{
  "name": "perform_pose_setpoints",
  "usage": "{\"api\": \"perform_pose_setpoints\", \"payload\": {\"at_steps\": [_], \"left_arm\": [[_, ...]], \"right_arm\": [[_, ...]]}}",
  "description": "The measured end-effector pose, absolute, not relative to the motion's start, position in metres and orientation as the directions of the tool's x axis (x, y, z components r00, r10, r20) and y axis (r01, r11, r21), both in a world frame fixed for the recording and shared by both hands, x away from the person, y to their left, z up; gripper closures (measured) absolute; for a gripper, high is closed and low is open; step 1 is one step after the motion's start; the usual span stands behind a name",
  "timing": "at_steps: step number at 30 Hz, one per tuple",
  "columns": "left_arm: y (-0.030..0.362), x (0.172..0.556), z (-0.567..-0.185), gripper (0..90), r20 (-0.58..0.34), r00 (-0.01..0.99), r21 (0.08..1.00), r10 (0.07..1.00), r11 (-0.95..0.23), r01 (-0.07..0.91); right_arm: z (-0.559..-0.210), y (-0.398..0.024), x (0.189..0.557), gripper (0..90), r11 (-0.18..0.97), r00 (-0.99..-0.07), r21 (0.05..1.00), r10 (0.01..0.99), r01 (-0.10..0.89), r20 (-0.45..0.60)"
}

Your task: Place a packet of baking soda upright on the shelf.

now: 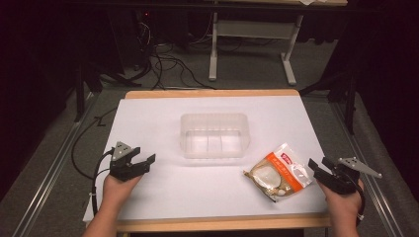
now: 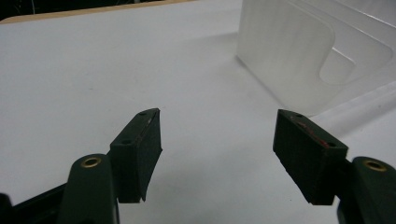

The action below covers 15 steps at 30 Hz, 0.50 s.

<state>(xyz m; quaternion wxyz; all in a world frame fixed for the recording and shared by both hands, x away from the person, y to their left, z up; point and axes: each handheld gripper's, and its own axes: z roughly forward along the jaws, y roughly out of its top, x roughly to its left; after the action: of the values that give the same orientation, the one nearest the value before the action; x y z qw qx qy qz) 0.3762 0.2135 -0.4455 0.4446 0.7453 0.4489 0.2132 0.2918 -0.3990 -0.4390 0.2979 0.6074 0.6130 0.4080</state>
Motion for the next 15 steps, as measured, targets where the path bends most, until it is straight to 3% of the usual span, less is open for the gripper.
{"api": "perform_pose_setpoints", "payload": {"at_steps": [15], "left_arm": [[0.2077,0.3753,-0.4462,32.6,-0.052,0.531,0.848,0.846,-0.243,0.471]], "right_arm": [[-0.4408,-0.4026,0.2921,43.4,-0.075,-0.082,0.856,0.987,0.511,0.135]]}}
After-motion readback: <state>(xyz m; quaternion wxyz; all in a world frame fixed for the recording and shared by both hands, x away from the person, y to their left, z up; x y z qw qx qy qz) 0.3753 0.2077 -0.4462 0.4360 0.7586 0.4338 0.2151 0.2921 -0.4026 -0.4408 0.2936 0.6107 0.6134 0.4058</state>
